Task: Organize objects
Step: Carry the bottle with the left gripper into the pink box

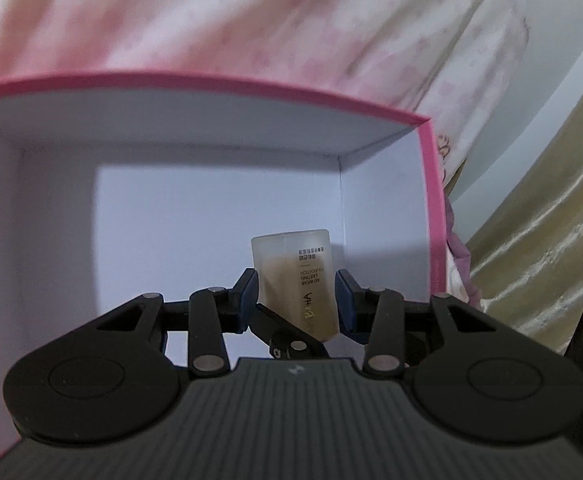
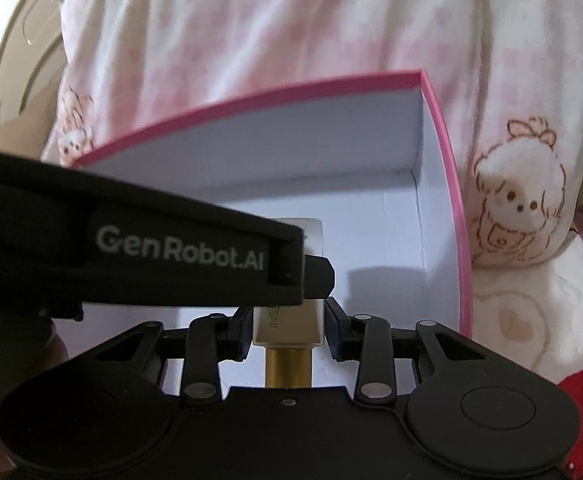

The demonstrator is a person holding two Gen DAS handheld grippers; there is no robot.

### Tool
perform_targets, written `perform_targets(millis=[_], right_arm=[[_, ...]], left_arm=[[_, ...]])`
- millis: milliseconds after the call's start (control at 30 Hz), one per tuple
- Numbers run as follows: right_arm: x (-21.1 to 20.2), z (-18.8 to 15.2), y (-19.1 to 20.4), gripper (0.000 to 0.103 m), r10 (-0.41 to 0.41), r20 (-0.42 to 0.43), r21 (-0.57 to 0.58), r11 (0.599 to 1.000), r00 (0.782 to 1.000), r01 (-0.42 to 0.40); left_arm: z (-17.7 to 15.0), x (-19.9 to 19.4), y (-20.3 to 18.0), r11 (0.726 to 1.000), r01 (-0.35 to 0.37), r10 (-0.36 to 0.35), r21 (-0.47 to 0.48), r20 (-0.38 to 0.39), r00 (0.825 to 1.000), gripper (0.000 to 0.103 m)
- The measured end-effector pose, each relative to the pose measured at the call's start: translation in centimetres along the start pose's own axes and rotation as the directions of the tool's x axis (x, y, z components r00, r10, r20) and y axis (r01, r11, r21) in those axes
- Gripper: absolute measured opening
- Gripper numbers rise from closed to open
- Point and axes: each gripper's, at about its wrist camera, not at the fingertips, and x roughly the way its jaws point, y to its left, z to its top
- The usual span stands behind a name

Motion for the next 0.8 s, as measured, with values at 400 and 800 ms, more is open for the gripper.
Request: perform_targets(millis=[400, 800], right_arm=[[2.4, -1.0, 1.4, 0.040, -0.054, -0.130, -0.063, 0.997, 0.990, 0.046], [-0.3, -1.1, 2.2, 0.027, -0.006, -0.252, -0.090, 0.996, 0.968, -0.017]], left_arm=[[-1.2, 3.1, 1.5, 0.997, -0.007, -0.001, -0.079, -0.098, 0.995, 0.040], [-2.2, 4.6, 1.0, 0.991, -0.018, -0.006, -0.132, -0.179, 0.984, 0.037]])
